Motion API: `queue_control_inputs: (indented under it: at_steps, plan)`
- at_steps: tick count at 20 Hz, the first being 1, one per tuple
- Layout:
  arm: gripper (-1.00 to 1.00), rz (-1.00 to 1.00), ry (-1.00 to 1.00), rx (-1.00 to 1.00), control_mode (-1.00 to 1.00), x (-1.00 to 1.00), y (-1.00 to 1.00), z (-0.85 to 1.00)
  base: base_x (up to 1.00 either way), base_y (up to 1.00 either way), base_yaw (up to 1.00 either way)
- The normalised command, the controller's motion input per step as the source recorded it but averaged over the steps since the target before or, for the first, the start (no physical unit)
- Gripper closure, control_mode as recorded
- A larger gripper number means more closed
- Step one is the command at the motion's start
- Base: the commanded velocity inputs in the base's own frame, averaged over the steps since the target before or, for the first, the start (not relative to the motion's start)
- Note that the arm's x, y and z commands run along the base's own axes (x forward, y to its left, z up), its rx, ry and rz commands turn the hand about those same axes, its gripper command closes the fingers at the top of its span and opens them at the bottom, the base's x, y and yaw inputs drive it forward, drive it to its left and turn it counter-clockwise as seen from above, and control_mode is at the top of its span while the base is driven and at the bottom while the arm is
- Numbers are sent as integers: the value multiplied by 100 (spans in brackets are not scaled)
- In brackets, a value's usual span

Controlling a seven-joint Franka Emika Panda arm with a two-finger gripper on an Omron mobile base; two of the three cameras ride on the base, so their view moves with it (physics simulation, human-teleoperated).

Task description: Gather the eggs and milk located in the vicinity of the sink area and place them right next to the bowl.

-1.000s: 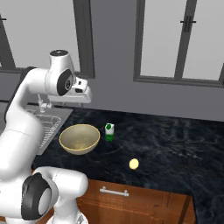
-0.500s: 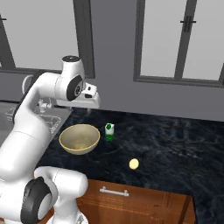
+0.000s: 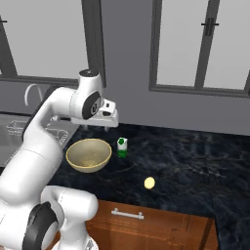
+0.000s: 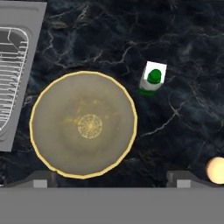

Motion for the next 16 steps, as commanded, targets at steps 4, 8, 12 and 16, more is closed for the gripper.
queue_control_inputs:
  at_steps: [4,8,12,16]
  plan:
    - [-100,0,0,0,-100,0,-20,-6,0,0,0]
    - [-100,0,5,0,-100,4,-32,-10,0,0,0]
    - [-100,0,8,4,-100,13,-43,-14,0,0,0]
    - [-100,0,9,8,-100,20,-47,-15,0,0,0]
